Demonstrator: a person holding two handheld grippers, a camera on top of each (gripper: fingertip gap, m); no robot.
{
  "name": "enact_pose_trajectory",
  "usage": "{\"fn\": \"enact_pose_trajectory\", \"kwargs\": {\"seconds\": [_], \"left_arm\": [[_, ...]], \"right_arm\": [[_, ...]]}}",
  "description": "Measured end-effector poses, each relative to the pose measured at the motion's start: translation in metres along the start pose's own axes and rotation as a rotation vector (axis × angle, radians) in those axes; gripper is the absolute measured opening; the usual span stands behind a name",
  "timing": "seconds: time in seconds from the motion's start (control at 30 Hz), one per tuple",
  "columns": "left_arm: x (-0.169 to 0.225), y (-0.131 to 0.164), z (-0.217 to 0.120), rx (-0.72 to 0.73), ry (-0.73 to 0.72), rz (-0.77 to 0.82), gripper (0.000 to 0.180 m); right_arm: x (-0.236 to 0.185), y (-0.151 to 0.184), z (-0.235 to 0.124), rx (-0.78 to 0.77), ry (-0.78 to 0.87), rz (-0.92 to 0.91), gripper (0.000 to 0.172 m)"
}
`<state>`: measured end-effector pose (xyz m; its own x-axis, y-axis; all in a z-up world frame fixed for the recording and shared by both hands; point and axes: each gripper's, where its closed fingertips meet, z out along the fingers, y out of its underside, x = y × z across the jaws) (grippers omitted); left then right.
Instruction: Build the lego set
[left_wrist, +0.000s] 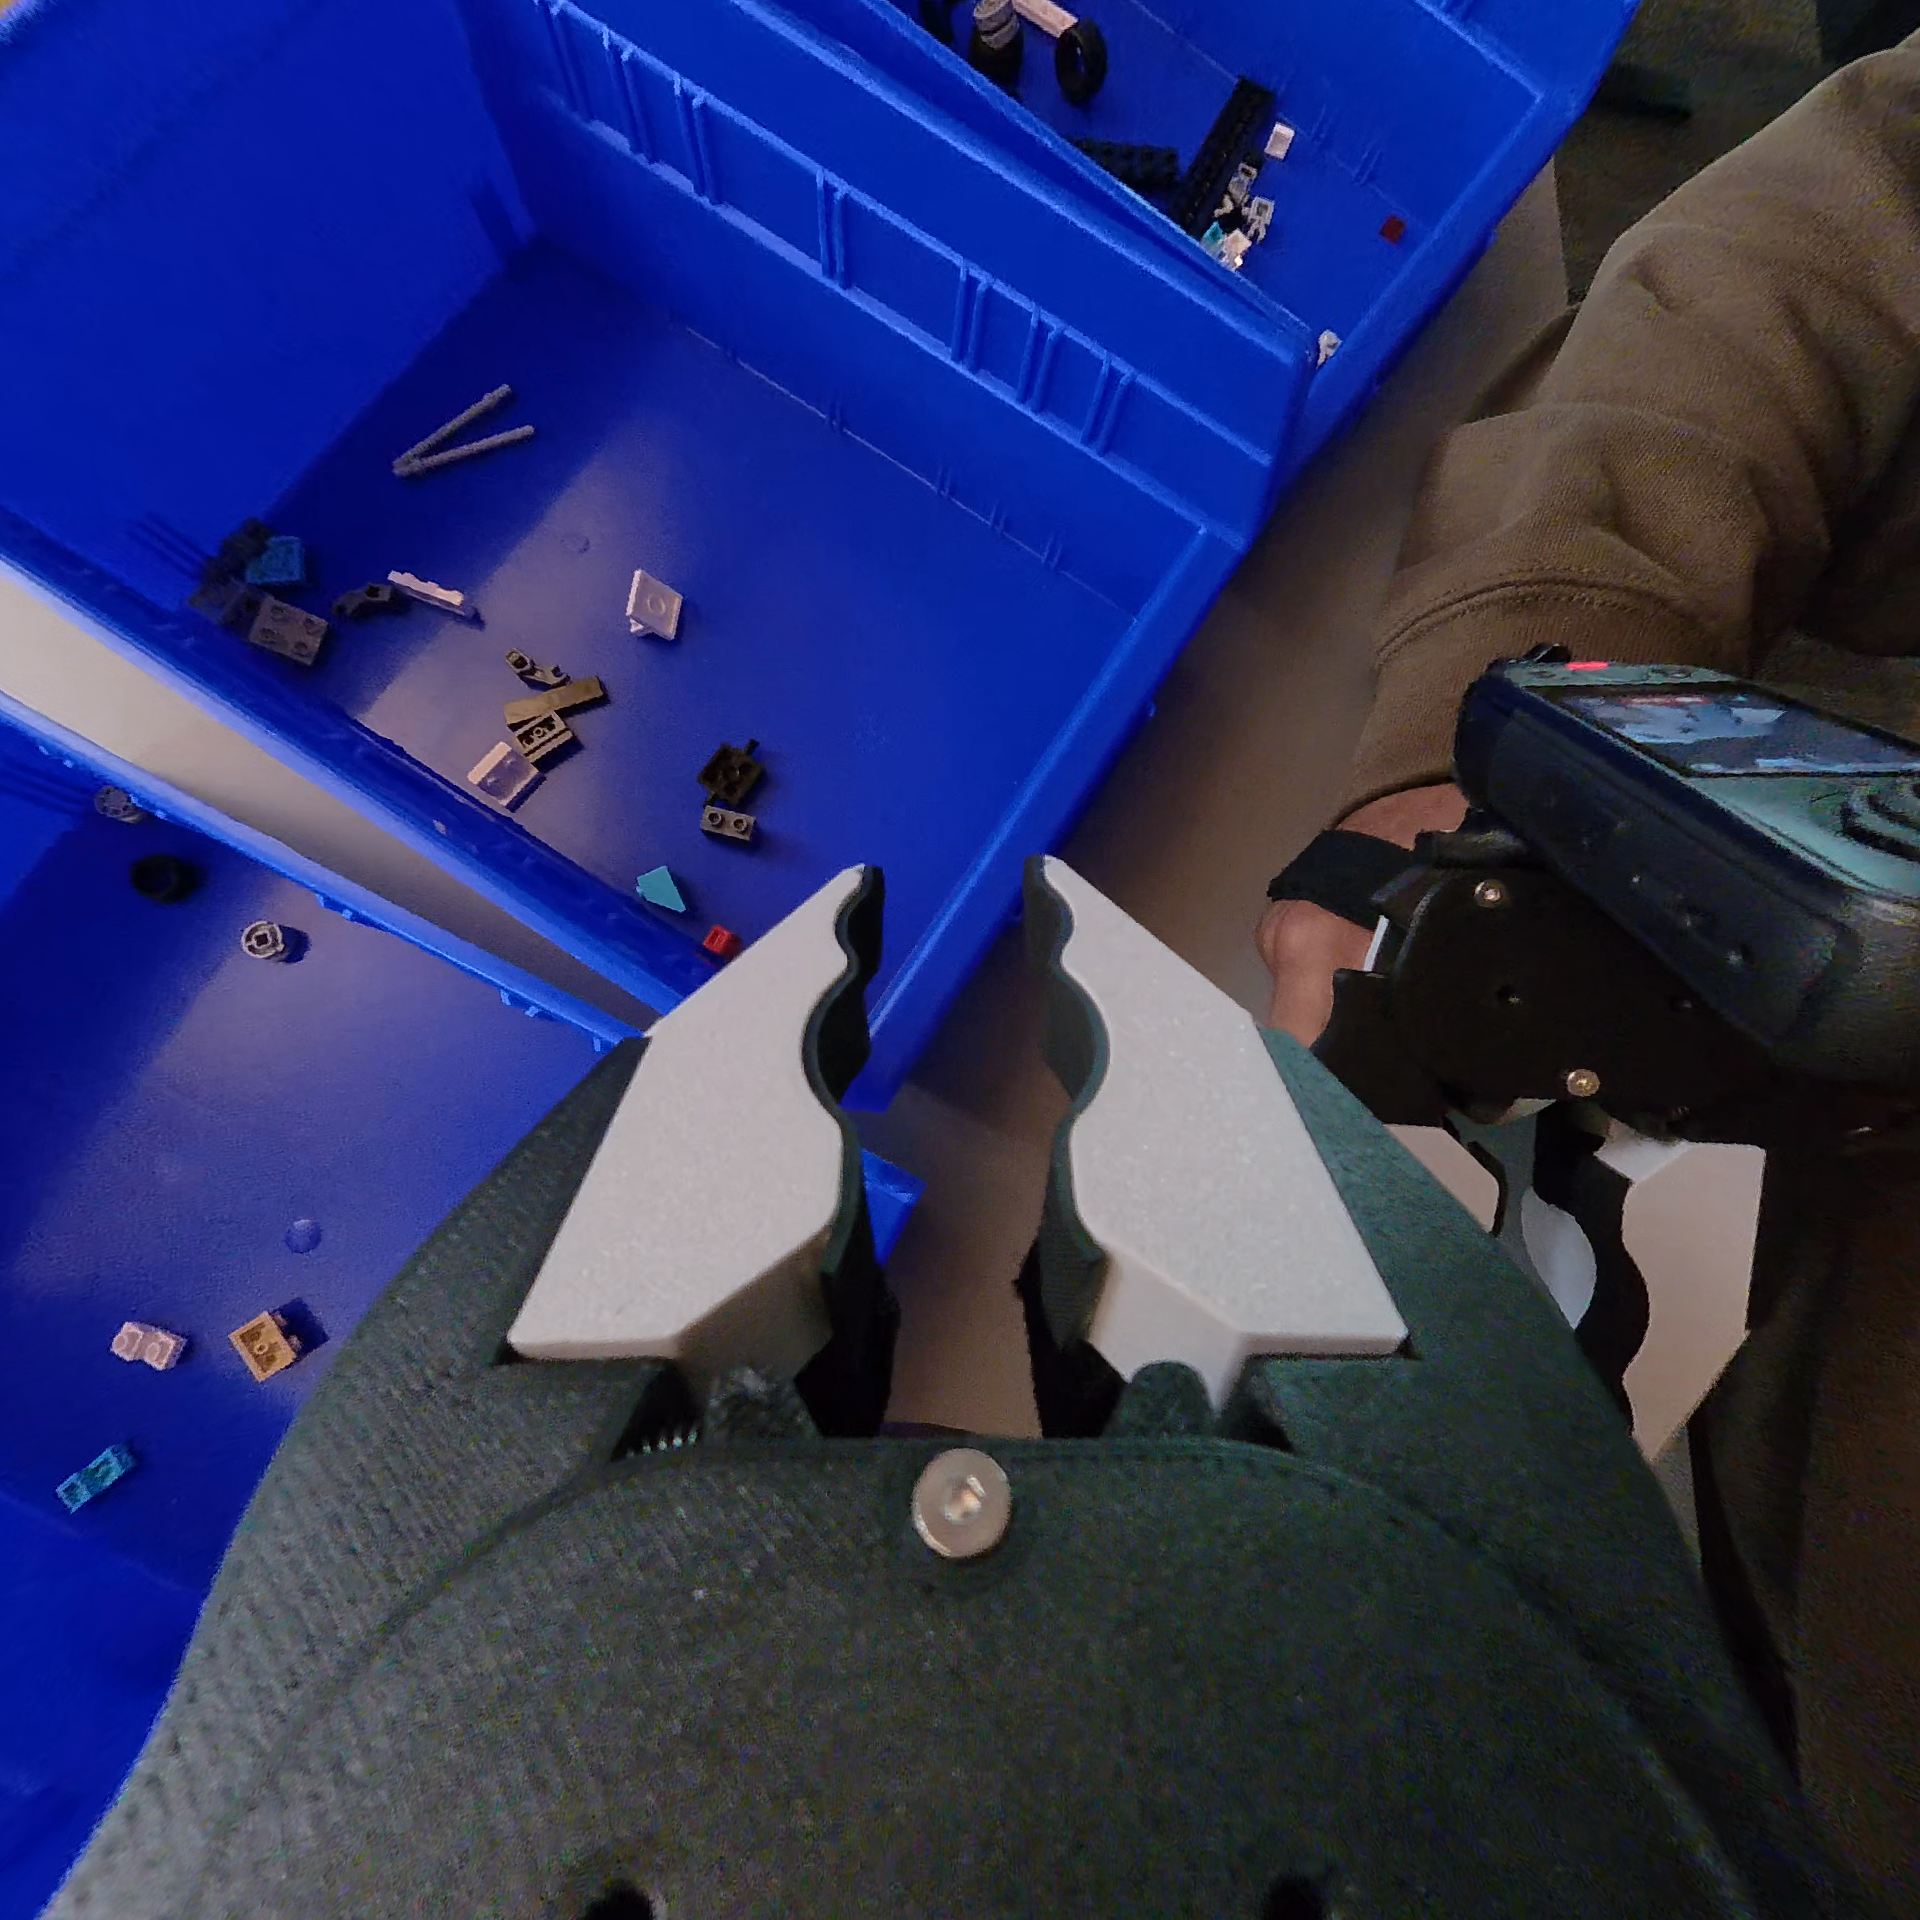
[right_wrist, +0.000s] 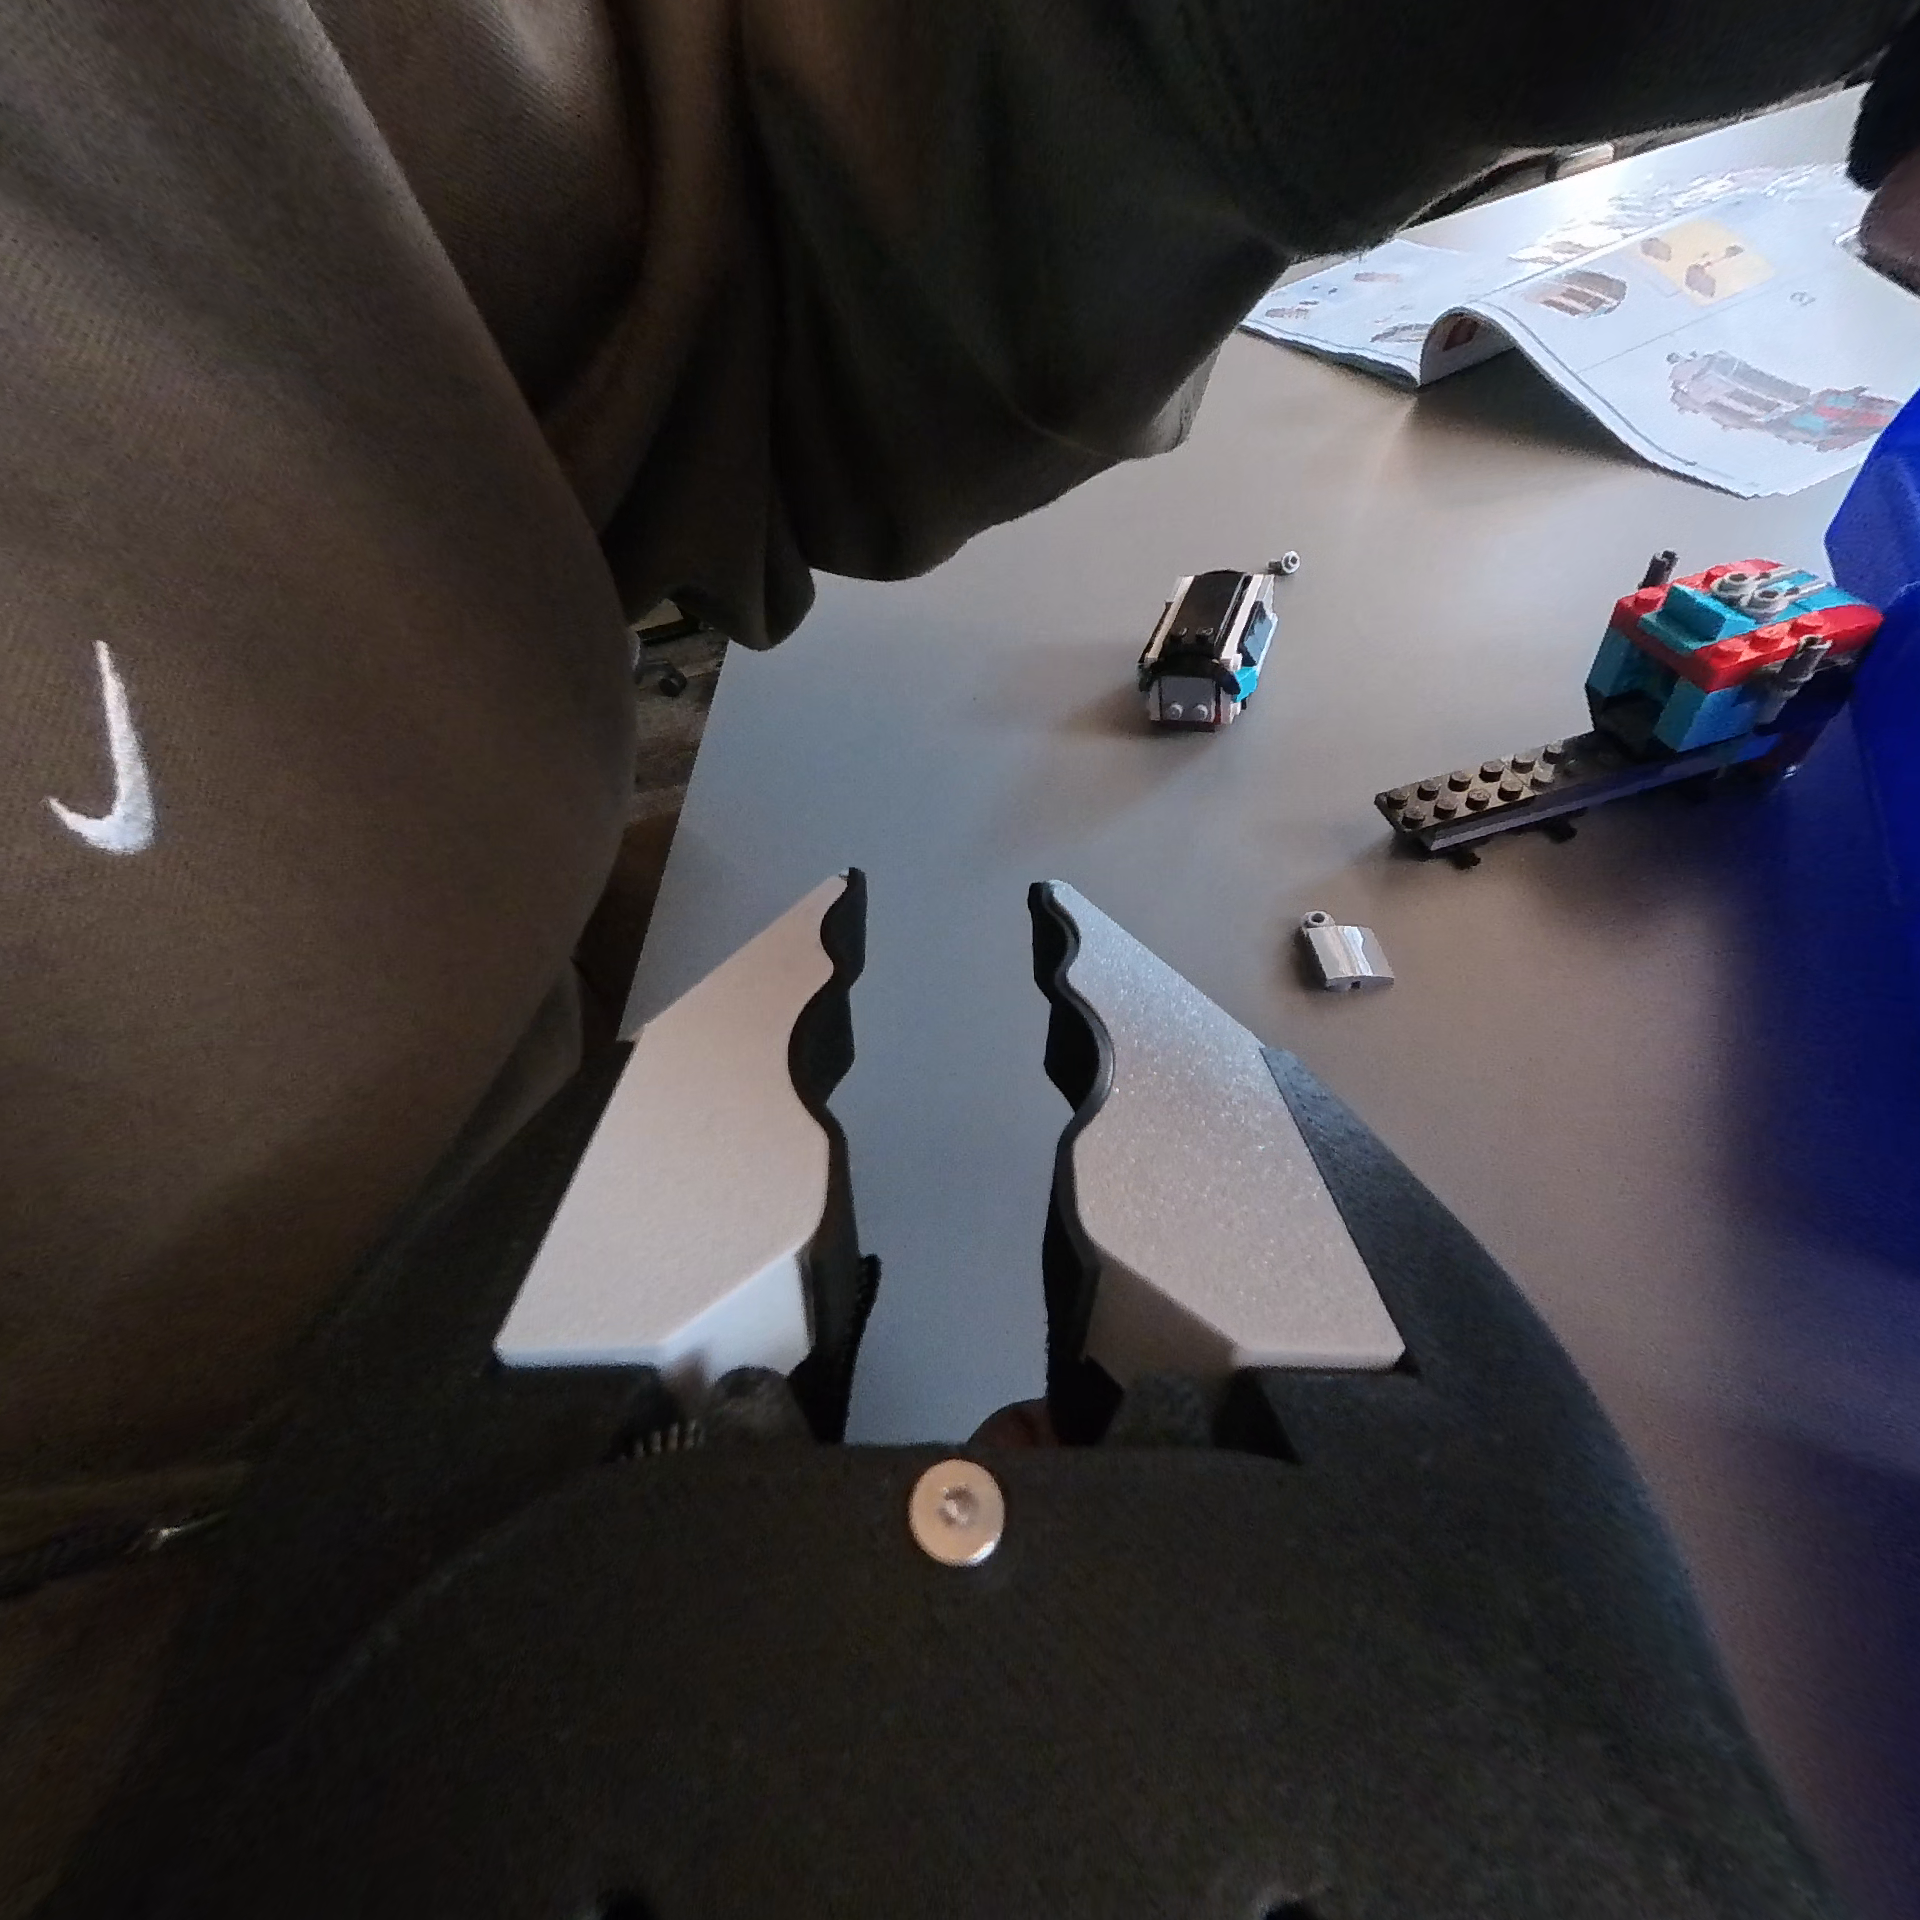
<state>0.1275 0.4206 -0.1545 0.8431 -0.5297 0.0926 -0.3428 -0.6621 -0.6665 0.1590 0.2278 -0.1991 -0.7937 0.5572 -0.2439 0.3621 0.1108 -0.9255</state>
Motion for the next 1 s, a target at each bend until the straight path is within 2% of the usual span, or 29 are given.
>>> {"fn": "enact_pose_trajectory", "kwargs": {"seconds": [0.37,0.67,1.0], "left_arm": [[-0.006,-0.010,0.003,-0.019,-0.011,0.033,0.028],[0.012,-0.006,0.004,0.016,0.066,0.052,0.002],[0.024,0.005,0.003,0.030,0.097,0.045,0.001]], "right_arm": [[-0.001,0.001,0.000,-0.008,0.001,-0.009,0.033],[-0.003,0.003,0.000,-0.015,0.002,-0.020,0.033],[-0.003,0.003,0.000,-0.018,0.002,-0.020,0.033]]}}
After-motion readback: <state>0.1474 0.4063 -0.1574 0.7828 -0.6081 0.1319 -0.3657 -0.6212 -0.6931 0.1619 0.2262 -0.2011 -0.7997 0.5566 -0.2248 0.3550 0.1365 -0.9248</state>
